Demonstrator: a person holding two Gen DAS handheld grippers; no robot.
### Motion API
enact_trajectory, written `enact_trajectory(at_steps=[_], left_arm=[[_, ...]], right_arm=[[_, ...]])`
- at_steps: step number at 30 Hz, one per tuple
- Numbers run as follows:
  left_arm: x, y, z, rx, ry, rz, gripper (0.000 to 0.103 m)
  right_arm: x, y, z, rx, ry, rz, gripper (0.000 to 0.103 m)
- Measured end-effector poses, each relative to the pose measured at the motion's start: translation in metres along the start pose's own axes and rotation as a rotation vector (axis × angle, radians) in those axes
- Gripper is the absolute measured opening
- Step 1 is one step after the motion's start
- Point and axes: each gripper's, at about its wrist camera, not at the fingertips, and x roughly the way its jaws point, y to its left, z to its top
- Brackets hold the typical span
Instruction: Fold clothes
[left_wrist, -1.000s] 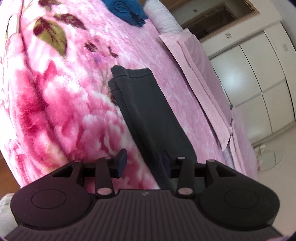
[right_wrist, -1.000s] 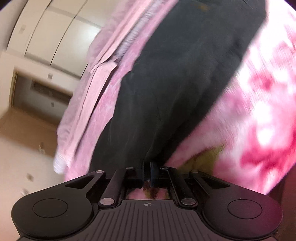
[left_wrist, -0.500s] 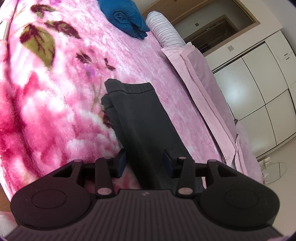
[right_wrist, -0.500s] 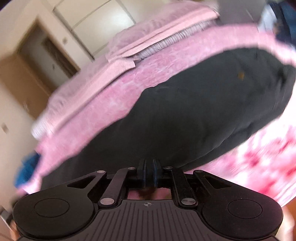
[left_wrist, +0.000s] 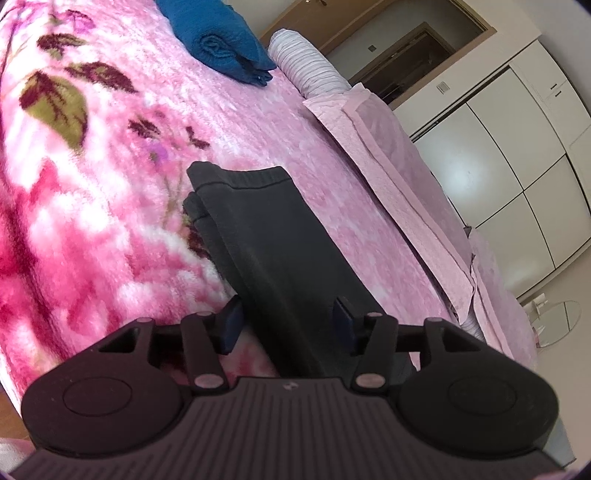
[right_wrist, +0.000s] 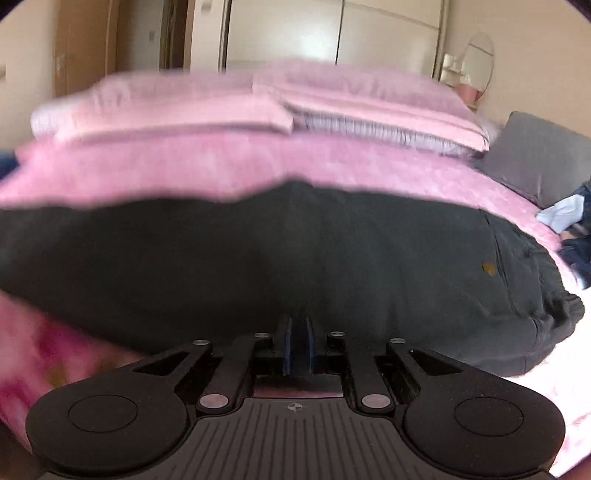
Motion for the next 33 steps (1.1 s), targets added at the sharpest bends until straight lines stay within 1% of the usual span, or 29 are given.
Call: enact_trajectory(at_steps=[1, 2, 3, 4, 5, 7, 9, 10, 11, 13, 16, 17, 18, 19, 20, 21, 22, 23, 24, 25, 27, 28, 29, 30, 31, 32, 33], left_arm=[[0.001, -0.002, 0.0, 0.02, -0.001, 0.011, 0.042], [0.001, -0.003, -0.001, 0.039, -0.002, 0.023, 0.03], [0.002, -0.005, -0.001, 0.061, 0.0, 0.037, 0.022], [0.004, -0.007, 0.001, 0.089, 0.013, 0.05, 0.019], [0.005, -0.008, 0.005, 0.107, 0.027, 0.044, 0.015], [0.006, -0.017, 0.011, 0.162, 0.045, 0.026, 0.011], [0.003, -0.043, 0.014, 0.29, 0.032, 0.001, 0.01], [0.001, -0.061, 0.012, 0.377, 0.024, -0.016, 0.01], [-0.004, -0.084, 0.008, 0.493, 0.015, -0.041, 0.01], [-0.018, -0.134, -0.01, 0.723, -0.012, -0.13, 0.009], [-0.039, -0.196, -0.054, 0.993, -0.018, -0.301, 0.009], [-0.043, -0.212, -0.076, 1.068, 0.002, -0.366, 0.01], [-0.045, -0.228, -0.102, 1.138, 0.042, -0.43, 0.01], [-0.043, -0.237, -0.128, 1.194, 0.092, -0.474, 0.011], [-0.036, -0.243, -0.157, 1.247, 0.16, -0.504, 0.012], [-0.029, -0.247, -0.186, 1.298, 0.228, -0.523, 0.013], [-0.02, -0.245, -0.213, 1.343, 0.288, -0.502, 0.015], [-0.01, -0.239, -0.237, 1.397, 0.324, -0.45, 0.017], [-0.005, -0.235, -0.254, 1.432, 0.349, -0.413, 0.017], [-0.009, -0.233, -0.252, 1.417, 0.342, -0.424, 0.017], [-0.018, -0.231, -0.245, 1.375, 0.333, -0.45, 0.019], [-0.022, -0.231, -0.232, 1.316, 0.351, -0.475, 0.021], [-0.026, -0.231, -0.219, 1.258, 0.368, -0.5, 0.025], [-0.031, -0.23, -0.207, 1.201, 0.38, -0.523, 0.027], [-0.037, -0.229, -0.197, 1.155, 0.378, -0.54, 0.032], [-0.042, -0.228, -0.188, 1.115, 0.376, -0.545, 0.032], [-0.046, -0.225, -0.178, 1.078, 0.376, -0.542, 0.032]], right_arm=[[-0.001, -0.001, 0.0, 0.03, -0.012, 0.031, 0.011], [0.005, -0.002, -0.002, 0.051, 0.018, 0.046, 0.011], [0.014, -0.003, -0.006, 0.061, 0.067, 0.051, 0.011], [0.02, -0.004, -0.011, 0.077, 0.087, 0.058, 0.011], [0.018, -0.007, -0.014, 0.104, 0.058, 0.068, 0.011], [0.015, -0.013, -0.014, 0.166, 0.06, 0.09, 0.011], [0.012, -0.02, -0.013, 0.231, 0.061, 0.114, 0.011], [0.01, -0.026, -0.013, 0.267, 0.059, 0.127, 0.011], [0.006, -0.032, -0.01, 0.291, 0.055, 0.127, 0.011], [0.0, -0.044, -0.004, 0.335, 0.047, 0.125, 0.011], [-0.008, -0.056, 0.006, 0.38, 0.03, 0.098, 0.011], [-0.011, -0.061, 0.007, 0.399, 0.023, 0.092, 0.011], [-0.012, -0.066, 0.008, 0.424, 0.019, 0.093, 0.011], [-0.013, -0.071, 0.008, 0.445, 0.018, 0.093, 0.011], [-0.014, -0.076, 0.009, 0.467, 0.016, 0.094, 0.011], [-0.016, -0.081, 0.009, 0.488, 0.016, 0.092, 0.011], [-0.017, -0.087, 0.008, 0.509, 0.019, 0.088, 0.011], [-0.018, -0.093, 0.006, 0.529, 0.023, 0.085, 0.011], [-0.019, -0.098, 0.005, 0.55, 0.031, 0.089, 0.011], [-0.02, -0.103, 0.005, 0.574, 0.038, 0.101, 0.011], [-0.023, -0.111, 0.005, 0.615, 0.042, 0.123, 0.012], [-0.024, -0.114, 0.006, 0.633, 0.043, 0.134, 0.015], [-0.025, -0.116, 0.007, 0.649, 0.04, 0.144, 0.03], [-0.027, -0.117, 0.008, 0.667, 0.032, 0.166, 0.041], [-0.028, -0.116, 0.009, 0.696, 0.015, 0.202, 0.064], [-0.029, -0.114, 0.011, 0.72, 0.001, 0.239, 0.072], [-0.028, -0.111, 0.015, 0.734, -0.005, 0.275, 0.072]])
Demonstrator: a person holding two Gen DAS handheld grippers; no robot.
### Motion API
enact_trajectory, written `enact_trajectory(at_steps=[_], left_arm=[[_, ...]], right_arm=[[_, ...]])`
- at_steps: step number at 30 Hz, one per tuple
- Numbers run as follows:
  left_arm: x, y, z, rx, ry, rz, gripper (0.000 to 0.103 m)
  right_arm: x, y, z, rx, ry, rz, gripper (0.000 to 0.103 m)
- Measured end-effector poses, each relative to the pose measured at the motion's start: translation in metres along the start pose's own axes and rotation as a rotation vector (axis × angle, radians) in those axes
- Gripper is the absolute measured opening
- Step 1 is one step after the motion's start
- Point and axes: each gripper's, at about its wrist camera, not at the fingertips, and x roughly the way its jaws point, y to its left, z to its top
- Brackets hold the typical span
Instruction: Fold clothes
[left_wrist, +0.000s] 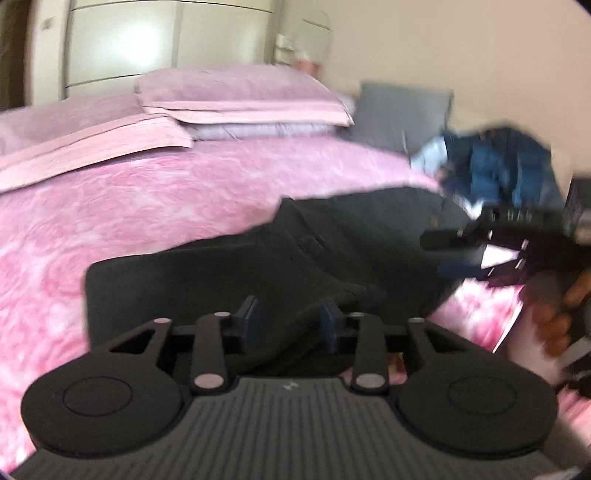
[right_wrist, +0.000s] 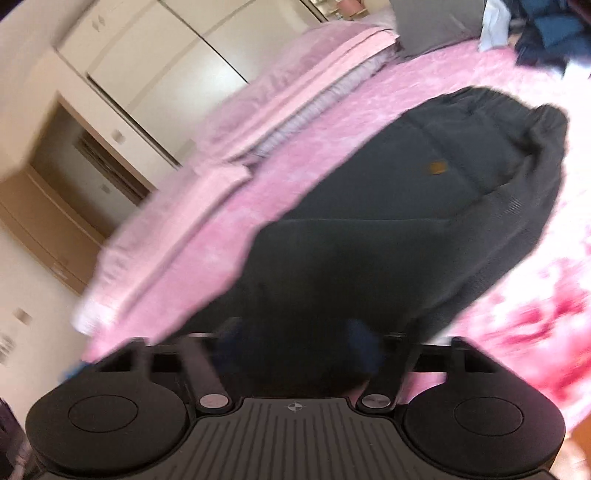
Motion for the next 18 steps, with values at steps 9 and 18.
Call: enact_trajectory(at_steps=[9, 18], left_arm=[[-0.031, 0.063, -0.023, -0.247, -0.003, 0.098, 0.027], [-0.022, 0.08, -0.042, -0.285, -0.017, 0.085, 0.03]], right_arm=[[0.038, 0.013, -0.009, 0.248, 0.188, 0.1, 0.071], [0.084, 0.022, -0.015, 0.201, 0.17, -0.009, 0.046]])
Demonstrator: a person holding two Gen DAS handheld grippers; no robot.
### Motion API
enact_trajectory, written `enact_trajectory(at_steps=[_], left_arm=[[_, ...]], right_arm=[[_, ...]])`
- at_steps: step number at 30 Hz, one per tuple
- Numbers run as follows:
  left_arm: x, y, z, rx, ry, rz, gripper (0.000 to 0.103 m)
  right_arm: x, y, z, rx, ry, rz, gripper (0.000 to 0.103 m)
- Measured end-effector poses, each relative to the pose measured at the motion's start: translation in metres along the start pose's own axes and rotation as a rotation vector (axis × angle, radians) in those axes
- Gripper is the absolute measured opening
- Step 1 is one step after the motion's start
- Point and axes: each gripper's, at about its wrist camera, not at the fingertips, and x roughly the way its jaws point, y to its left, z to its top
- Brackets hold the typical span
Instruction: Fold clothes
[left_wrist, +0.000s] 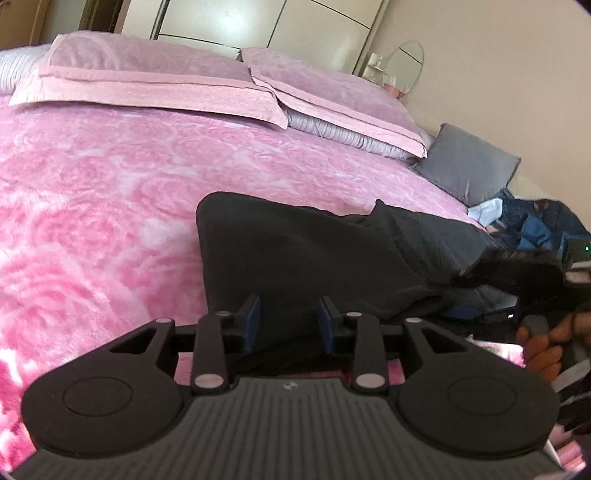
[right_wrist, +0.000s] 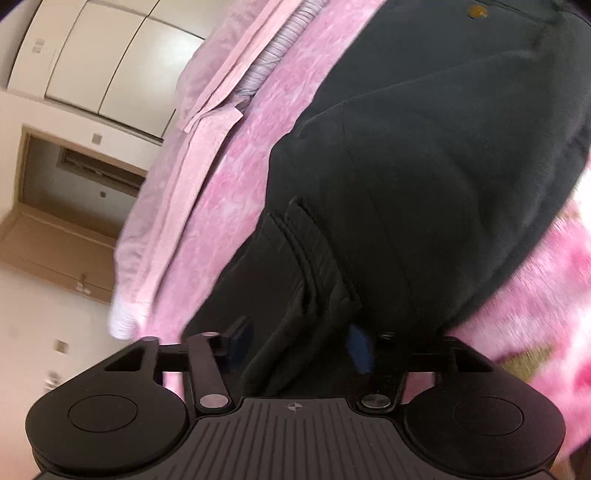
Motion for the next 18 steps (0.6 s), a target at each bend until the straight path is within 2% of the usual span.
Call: enact_trajectory(at_steps=[1, 2, 6, 8, 10, 12, 13, 14, 18], left_arm=[[0.0, 0.001, -0.001, 0.0, -0.001, 0.0, 0.03], [-0.001, 0.0, -0.001, 0.004, -0.002, 0.002, 0.029], [-0.003, -0.008, 0.008, 0.037, -0.015, -0.001, 0.025], [0.002, -0.011, 0.009, 0.055, -0.002, -0.001, 0.025], [0.011, -0.015, 0.009, 0.078, 0.021, 0.011, 0.024], [0.017, -0.017, 0.005, 0.091, 0.035, 0.026, 0.024], [0.017, -0.019, 0.004, 0.099, 0.036, 0.032, 0.024], [0.015, -0.02, 0.005, 0.113, 0.033, 0.038, 0.023], [0.01, -0.016, 0.01, 0.139, 0.043, 0.07, 0.018]], right_arm=[[0.004, 0.005, -0.002, -0.052, -0.013, -0.014, 0.026], [0.007, 0.01, -0.006, -0.12, -0.027, -0.017, 0.015], [-0.01, 0.032, -0.02, -0.344, -0.186, 0.051, 0.011], [-0.022, 0.037, -0.023, -0.411, -0.254, 0.078, 0.011], [-0.019, 0.025, -0.021, -0.39, -0.227, 0.028, 0.011], [0.0, -0.004, -0.018, -0.259, -0.129, -0.021, 0.011], [0.004, -0.016, -0.019, -0.192, -0.12, -0.014, 0.011], [0.003, -0.019, -0.02, -0.182, -0.139, -0.003, 0.011], [-0.004, -0.003, -0.022, -0.281, -0.216, -0.024, 0.011]])
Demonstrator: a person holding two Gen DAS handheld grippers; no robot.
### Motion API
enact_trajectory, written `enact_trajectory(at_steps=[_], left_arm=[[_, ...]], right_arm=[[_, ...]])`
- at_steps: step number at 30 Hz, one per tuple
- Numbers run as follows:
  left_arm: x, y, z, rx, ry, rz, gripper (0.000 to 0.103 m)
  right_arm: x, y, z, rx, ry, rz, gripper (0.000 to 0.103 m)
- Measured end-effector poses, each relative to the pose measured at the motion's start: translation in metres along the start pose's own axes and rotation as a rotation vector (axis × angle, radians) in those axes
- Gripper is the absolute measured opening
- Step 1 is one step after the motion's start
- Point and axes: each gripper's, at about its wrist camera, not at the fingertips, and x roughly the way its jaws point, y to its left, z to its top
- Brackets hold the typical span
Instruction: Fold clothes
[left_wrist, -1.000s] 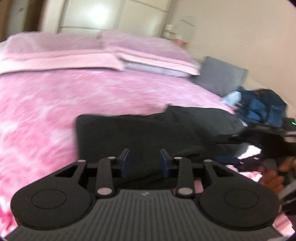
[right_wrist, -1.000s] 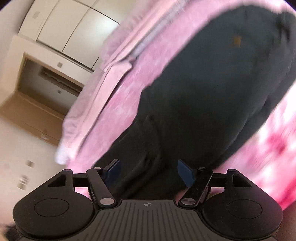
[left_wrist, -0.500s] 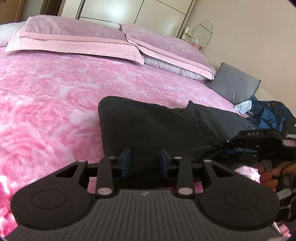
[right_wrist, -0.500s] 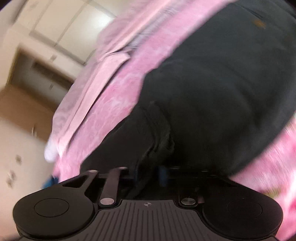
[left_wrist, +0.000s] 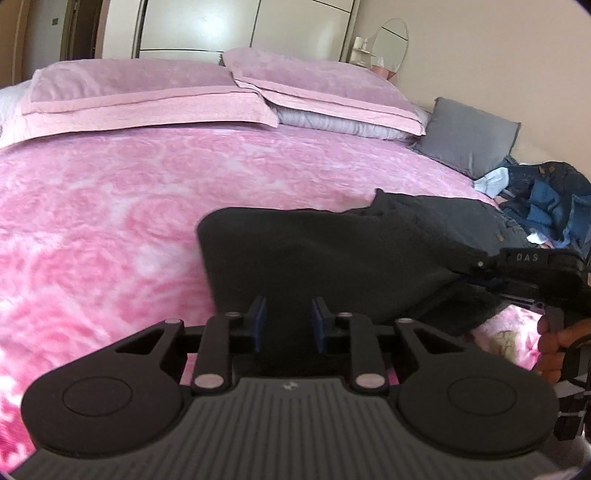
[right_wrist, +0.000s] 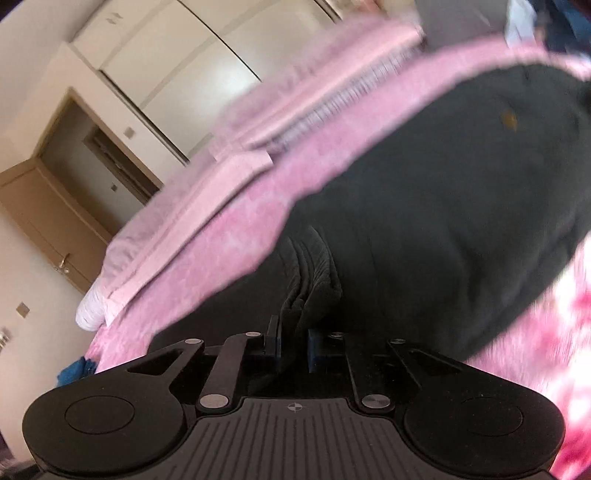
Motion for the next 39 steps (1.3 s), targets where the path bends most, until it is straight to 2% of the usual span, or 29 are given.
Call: enact_trajectory(at_steps=[1, 4, 7, 10, 12, 15, 16, 17, 18, 20, 24, 28, 31, 34, 39], left_arm=[[0.002, 0.004, 0.0, -0.001, 0.017, 0.01, 0.012], [0.002, 0.01, -0.001, -0.006, 0.027, 0.02, 0.012], [-0.005, 0.013, 0.0, -0.014, 0.013, 0.003, 0.011], [0.003, 0.013, -0.002, 0.013, 0.052, 0.025, 0.012], [0.001, 0.017, 0.001, -0.005, 0.051, 0.026, 0.012], [-0.008, 0.02, 0.01, -0.015, 0.017, 0.015, 0.011], [-0.012, 0.02, 0.014, -0.017, 0.004, 0.002, 0.011], [-0.013, 0.019, 0.018, -0.023, -0.003, -0.018, 0.011], [-0.013, 0.017, 0.021, -0.025, -0.007, -0.035, 0.011], [-0.004, 0.01, 0.022, -0.004, 0.003, -0.051, 0.011], [0.021, -0.003, 0.015, 0.03, 0.058, -0.054, 0.012], [0.035, -0.004, 0.003, 0.031, 0.065, -0.017, 0.013], [0.028, -0.007, 0.017, 0.058, 0.051, 0.005, 0.011], [0.032, -0.004, 0.038, 0.06, 0.021, 0.024, 0.011], [0.076, 0.012, 0.068, 0.056, 0.032, 0.097, 0.011]], right_arm=[[0.002, 0.0, 0.0, -0.013, 0.007, -0.006, 0.011], [0.017, -0.006, -0.005, -0.006, 0.069, -0.03, 0.011], [0.008, -0.003, -0.005, 0.007, 0.03, -0.029, 0.011], [0.015, -0.005, -0.007, -0.036, 0.081, -0.042, 0.011], [0.016, -0.006, -0.001, -0.026, 0.117, -0.034, 0.013], [0.002, 0.0, 0.01, -0.046, 0.112, -0.065, 0.03], [-0.006, 0.006, 0.011, -0.085, 0.071, -0.101, 0.041], [-0.014, 0.012, 0.011, -0.124, 0.031, -0.137, 0.042], [-0.022, 0.018, 0.011, -0.166, -0.011, -0.165, 0.042], [-0.029, 0.033, 0.003, -0.281, -0.069, -0.152, 0.042], [-0.005, 0.047, -0.022, -0.427, -0.011, -0.134, 0.041], [0.027, 0.044, -0.051, -0.579, 0.045, -0.192, 0.041], [0.022, 0.05, -0.039, -0.556, 0.105, -0.2, 0.041], [0.014, 0.063, -0.021, -0.596, 0.069, -0.22, 0.041], [0.049, 0.075, 0.0, -0.638, 0.069, -0.245, 0.041]])
